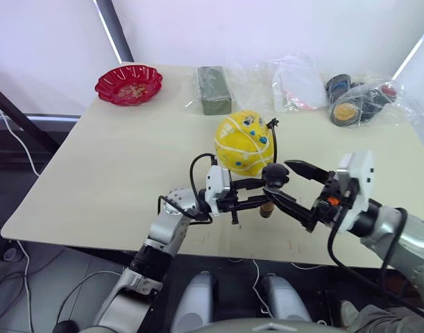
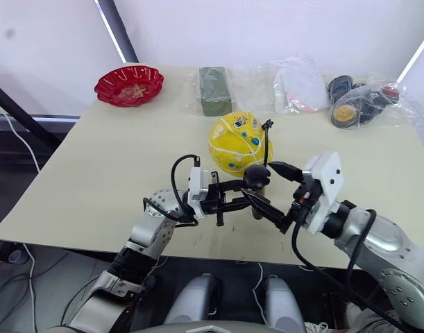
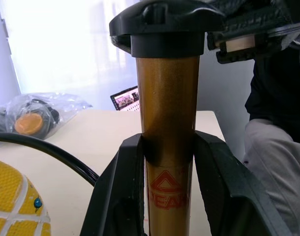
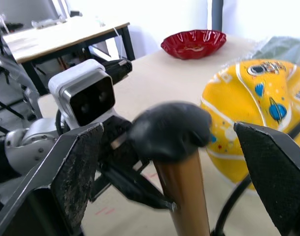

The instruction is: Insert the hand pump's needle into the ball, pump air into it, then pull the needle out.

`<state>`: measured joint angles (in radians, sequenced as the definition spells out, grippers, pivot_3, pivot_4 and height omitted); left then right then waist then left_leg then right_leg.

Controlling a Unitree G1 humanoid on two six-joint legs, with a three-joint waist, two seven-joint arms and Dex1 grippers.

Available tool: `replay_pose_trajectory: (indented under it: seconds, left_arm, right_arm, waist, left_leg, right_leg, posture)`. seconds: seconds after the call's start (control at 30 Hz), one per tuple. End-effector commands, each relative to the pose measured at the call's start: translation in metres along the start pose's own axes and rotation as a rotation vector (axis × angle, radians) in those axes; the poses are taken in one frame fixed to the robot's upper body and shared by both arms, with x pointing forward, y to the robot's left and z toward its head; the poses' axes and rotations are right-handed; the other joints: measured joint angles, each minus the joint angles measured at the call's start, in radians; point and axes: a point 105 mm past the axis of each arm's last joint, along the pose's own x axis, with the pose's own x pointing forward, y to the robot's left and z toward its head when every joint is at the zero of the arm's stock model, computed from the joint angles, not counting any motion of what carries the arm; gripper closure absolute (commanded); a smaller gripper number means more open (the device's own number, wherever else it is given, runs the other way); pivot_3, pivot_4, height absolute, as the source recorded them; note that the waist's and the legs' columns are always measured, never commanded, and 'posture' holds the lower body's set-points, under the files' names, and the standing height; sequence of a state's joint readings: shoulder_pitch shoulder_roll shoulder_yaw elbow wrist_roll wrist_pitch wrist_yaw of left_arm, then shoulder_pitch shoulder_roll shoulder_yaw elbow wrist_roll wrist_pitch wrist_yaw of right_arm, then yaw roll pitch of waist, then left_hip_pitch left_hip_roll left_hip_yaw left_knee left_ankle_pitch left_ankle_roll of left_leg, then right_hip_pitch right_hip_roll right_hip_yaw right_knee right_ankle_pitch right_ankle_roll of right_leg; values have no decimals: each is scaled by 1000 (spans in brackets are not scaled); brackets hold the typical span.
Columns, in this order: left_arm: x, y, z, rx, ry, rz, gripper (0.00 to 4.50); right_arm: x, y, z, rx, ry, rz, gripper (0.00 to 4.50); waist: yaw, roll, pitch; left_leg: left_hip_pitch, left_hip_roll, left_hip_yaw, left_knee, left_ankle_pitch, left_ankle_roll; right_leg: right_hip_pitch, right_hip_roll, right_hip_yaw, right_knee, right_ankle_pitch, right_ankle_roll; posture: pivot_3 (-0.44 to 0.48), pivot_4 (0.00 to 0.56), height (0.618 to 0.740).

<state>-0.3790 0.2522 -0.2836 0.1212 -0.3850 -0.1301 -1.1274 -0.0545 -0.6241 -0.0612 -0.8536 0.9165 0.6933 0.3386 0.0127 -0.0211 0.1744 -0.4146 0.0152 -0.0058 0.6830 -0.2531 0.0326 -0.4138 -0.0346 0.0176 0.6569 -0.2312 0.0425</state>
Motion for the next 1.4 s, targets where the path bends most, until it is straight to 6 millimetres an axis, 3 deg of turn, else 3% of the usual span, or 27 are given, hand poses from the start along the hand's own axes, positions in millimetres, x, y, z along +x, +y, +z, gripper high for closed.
replay_pose_trajectory:
  seconds: [0.03, 0.27, 0.37, 0.43, 0.47, 0.67, 0.7, 0.8, 0.9, 1.03, 1.17, 1.4]
  left_arm:
    - [3, 2, 12, 50, -37, -5, 3506]
    - [3, 2, 13, 47, -39, 1, 3506]
    - [3, 1, 13, 46, -38, 1, 3506]
    - [2, 1, 13, 44, -38, 3, 3506]
    - [2, 1, 12, 43, -36, 2, 3506]
    - [-1, 1, 9, -35, -17, -11, 3506]
    - [-3, 2, 10, -67, -11, -11, 2491]
    - [-17, 2, 9, -93, 82, -3, 1386]
    - [-33, -2, 0, -134, 191, 21, 0]
    - [-39, -6, -17, -167, 291, 54, 0]
    - [-19, -8, -41, -172, 322, 72, 0]
    - [1, -6, -49, -171, 281, 106, 0]
  right_arm:
    - [7, 1, 5, -53, -41, -1, 0]
    - [12, -1, 5, -70, -62, 0, 0]
    - [12, -3, 6, -73, -68, -4, 951]
    - [11, -3, 5, -78, -62, -1, 2093]
    - [11, -3, 5, -81, -60, 0, 2419]
    - [12, -4, 9, -92, -64, 8, 2476]
    - [13, -4, 11, -90, -69, 7, 2476]
    - [13, -9, 17, -66, -92, -8, 2476]
    - [12, -14, 23, -32, -112, -14, 2476]
    - [10, -18, 29, 1, -126, -9, 2476]
    - [11, -20, 32, 29, -124, 1, 2476]
    - [13, -19, 33, 68, -115, 22, 2476]
  waist:
    - [0, 0, 0]
    - [1, 0, 0]
    - [0, 0, 0]
    - [0, 0, 0]
    - [0, 0, 0]
    - [0, 0, 0]
    - [-1, 0, 0]
    - [-5, 0, 0]
    - [-12, 1, 0]
    - [-13, 1, 0]
    - [-6, 1, 0]
    - [-3, 1, 0]
  left_leg:
    - [0, 0, 0, 0, 0, 0]
    - [0, 1, 0, 0, 0, 0]
    - [0, 1, 0, 0, 0, 0]
    - [0, 1, 0, 0, 0, 0]
    - [0, 1, 0, 0, 0, 0]
    - [0, 1, 0, 0, 0, 0]
    - [0, 1, 0, 0, 0, 0]
    - [1, 2, 0, 0, 0, 0]
    - [1, 3, 0, 0, 0, 0]
    - [0, 3, 0, 0, 0, 0]
    - [1, 2, 1, 0, 0, 0]
    - [0, 3, 1, -1, 0, 0]
  right_leg:
    - [0, 0, 0, 0, 0, 0]
    - [0, 0, 0, 0, 0, 1]
    - [0, 0, 0, 0, 1, 1]
    - [0, 0, 0, 0, 1, 1]
    - [0, 0, 0, 0, 1, 1]
    - [0, 0, 0, 0, 1, 1]
    - [0, 0, 0, 0, 1, 1]
    - [0, 1, 0, 1, 1, 1]
    - [0, 2, -1, 1, 1, 1]
    - [0, 1, -1, 1, 1, 1]
    - [0, 0, 0, 1, 0, 0]
    - [-1, 2, 0, 1, 1, 1]
  posture:
    - [0, 150, 740]
    - [0, 150, 740]
    - [0, 150, 740]
    - [0, 150, 740]
    - [0, 150, 740]
    - [0, 150, 740]
    - [0, 150, 740]
    - [0, 150, 740]
    - [0, 150, 740]
    - [0, 150, 740]
    - [0, 150, 740]
    - [0, 150, 740]
